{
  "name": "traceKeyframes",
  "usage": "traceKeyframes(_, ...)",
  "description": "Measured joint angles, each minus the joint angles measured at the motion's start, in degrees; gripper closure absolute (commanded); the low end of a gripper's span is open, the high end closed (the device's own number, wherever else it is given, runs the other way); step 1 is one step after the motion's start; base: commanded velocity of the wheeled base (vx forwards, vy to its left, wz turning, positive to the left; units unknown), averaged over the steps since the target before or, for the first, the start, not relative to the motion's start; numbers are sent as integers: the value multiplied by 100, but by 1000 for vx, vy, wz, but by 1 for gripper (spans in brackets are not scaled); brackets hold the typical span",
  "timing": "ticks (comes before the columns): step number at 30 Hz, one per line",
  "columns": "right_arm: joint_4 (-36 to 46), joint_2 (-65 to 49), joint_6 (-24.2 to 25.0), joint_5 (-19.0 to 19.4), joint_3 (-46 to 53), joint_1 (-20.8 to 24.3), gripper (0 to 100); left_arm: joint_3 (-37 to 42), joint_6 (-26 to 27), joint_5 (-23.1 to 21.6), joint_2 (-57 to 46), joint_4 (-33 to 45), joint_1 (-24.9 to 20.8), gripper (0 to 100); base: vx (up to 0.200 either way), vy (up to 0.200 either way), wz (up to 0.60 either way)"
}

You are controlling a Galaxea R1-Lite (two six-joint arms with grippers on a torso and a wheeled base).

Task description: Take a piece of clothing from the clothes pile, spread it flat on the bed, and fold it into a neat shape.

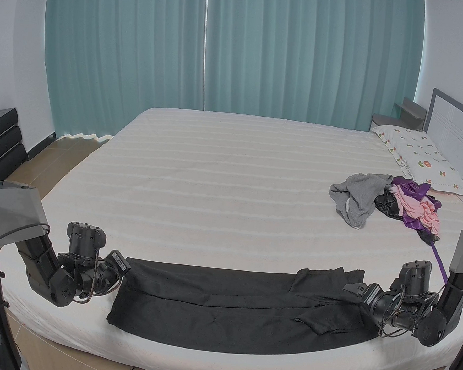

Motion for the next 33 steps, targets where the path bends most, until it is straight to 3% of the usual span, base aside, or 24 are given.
traceKeyframes(16,339,500,329,-101,-675,-122,0,16,-7,20,-27,-15,-22,100,0,0,0)
traceKeyframes(17,375,529,351,-112,-734,-133,100,16,-7,17,-27,-15,-22,100,0,0,0)
traceKeyframes(33,881,623,346,-137,-1079,-140,100,-6,15,37,-52,-23,-11,100,0,0,0)
